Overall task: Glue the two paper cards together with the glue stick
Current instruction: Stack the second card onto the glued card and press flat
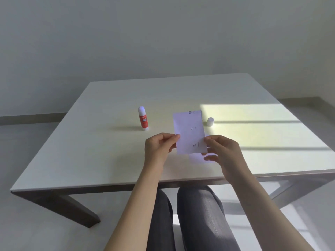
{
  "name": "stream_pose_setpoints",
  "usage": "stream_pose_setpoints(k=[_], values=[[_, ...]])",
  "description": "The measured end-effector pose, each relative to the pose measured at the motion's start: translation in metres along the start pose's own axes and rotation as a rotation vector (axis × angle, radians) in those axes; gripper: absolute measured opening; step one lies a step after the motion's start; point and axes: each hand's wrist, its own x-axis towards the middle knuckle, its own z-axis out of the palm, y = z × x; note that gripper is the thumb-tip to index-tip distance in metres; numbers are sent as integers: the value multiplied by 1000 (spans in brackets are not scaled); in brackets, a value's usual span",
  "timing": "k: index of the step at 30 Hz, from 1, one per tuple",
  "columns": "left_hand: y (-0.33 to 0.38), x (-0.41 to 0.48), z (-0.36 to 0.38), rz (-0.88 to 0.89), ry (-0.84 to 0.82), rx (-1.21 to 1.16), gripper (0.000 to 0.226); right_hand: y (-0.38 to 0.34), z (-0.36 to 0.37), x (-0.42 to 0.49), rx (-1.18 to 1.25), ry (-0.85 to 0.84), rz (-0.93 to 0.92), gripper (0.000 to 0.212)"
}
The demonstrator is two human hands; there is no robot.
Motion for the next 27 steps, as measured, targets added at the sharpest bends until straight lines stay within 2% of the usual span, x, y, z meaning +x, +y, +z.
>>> stream_pose_setpoints(k=[3, 10, 18, 27], values=[[-2, 5, 12, 2, -39, 116, 17, 1, -15, 9, -201, 54, -24, 12], [-13, 12, 28, 48, -29, 584, 21, 19, -28, 27, -601, 165, -17, 11], [-20, 13, 34, 45, -25, 658, 15, 21, -27, 27, -753, 184, -31, 15], [-24, 14, 36, 54, -1, 680, 14, 30, -25, 29, -799, 192, -49, 12]])
